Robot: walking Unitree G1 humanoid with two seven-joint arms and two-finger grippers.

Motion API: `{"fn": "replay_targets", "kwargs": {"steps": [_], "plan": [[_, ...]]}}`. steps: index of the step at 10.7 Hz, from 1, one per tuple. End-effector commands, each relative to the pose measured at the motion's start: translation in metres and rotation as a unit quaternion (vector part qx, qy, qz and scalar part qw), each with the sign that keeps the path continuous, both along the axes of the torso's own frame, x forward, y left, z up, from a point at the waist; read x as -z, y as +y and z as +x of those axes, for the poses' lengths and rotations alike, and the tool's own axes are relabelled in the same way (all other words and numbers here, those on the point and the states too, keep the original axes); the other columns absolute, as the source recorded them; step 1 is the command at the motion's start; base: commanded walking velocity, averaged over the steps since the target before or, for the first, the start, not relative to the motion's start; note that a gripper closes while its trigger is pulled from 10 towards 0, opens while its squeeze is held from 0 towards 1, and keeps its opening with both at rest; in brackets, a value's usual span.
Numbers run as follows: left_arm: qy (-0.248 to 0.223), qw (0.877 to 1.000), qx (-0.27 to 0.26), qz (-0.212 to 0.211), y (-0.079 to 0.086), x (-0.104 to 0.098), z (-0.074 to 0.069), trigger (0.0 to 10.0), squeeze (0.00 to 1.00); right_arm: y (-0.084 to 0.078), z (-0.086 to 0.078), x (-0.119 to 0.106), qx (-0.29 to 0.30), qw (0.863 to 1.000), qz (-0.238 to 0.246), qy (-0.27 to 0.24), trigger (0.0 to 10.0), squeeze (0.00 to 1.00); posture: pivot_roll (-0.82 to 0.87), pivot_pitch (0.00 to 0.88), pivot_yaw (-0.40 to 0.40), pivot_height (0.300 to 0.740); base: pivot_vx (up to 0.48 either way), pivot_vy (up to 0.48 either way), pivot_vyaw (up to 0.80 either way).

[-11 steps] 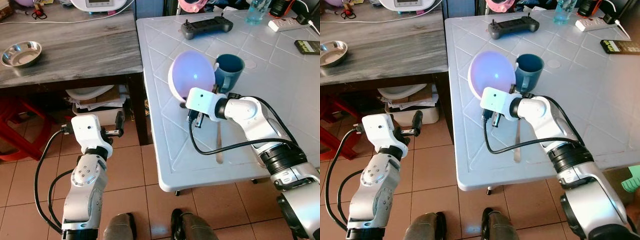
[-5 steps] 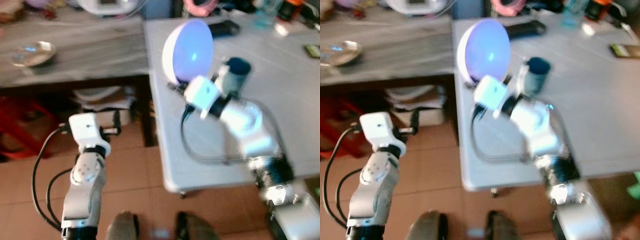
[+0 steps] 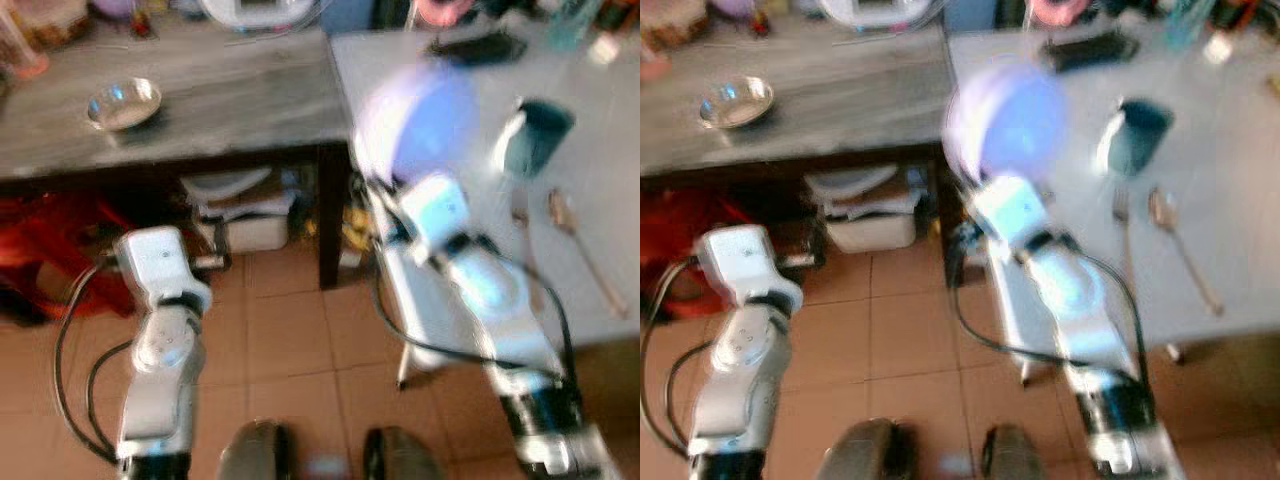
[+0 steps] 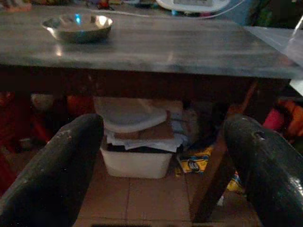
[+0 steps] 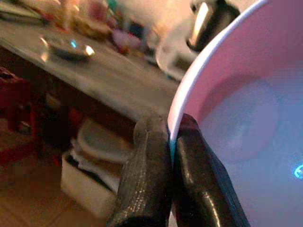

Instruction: Setting the table

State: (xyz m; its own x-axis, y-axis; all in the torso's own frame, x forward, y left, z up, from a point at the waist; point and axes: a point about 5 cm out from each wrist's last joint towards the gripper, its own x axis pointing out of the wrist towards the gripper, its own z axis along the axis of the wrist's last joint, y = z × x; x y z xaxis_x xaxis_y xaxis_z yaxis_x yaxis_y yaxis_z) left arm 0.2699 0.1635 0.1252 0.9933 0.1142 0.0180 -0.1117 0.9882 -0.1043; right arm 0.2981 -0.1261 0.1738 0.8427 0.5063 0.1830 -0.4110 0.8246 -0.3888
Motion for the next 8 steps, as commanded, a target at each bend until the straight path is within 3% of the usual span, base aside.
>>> {"fn": "replay_targets", "kwargs": {"steps": [1,5,6,8], "plan": [[-0.004,1.0,-0.017,0.009,0.0105,-0.0009,0.0002,10.0,0.0,0.0044,-0.0018,-0.0078,0.006,1.0,0.029,-0.005,10.0,0.0,0.01,0.134,0.047,0.74,0.0,0.48,0.0],[-0.017,1.0,-0.007,0.021,0.0071,-0.0042,0.0042,10.0,0.0,0.0036,-0.0011,-0.0121,0.027,0.998,0.052,0.0,10.0,0.0,0.0,0.138,0.049,0.74,0.0,0.444,0.0],[-0.018,0.999,-0.01,0.03,0.0076,-0.0043,0.004,10.0,0.0,0.0047,-0.001,-0.0134,0.026,0.998,0.051,-0.002,10.0,0.0,0.0,0.138,0.048,0.74,0.341,0.337,0.0],[-0.017,0.999,-0.013,0.038,0.0078,-0.0026,0.0034,10.0,0.0,0.0104,-0.0006,-0.016,0.023,0.998,0.055,-0.007,10.0,0.0,0.0,0.138,0.05,0.74,0.437,0.129,0.72]]}}
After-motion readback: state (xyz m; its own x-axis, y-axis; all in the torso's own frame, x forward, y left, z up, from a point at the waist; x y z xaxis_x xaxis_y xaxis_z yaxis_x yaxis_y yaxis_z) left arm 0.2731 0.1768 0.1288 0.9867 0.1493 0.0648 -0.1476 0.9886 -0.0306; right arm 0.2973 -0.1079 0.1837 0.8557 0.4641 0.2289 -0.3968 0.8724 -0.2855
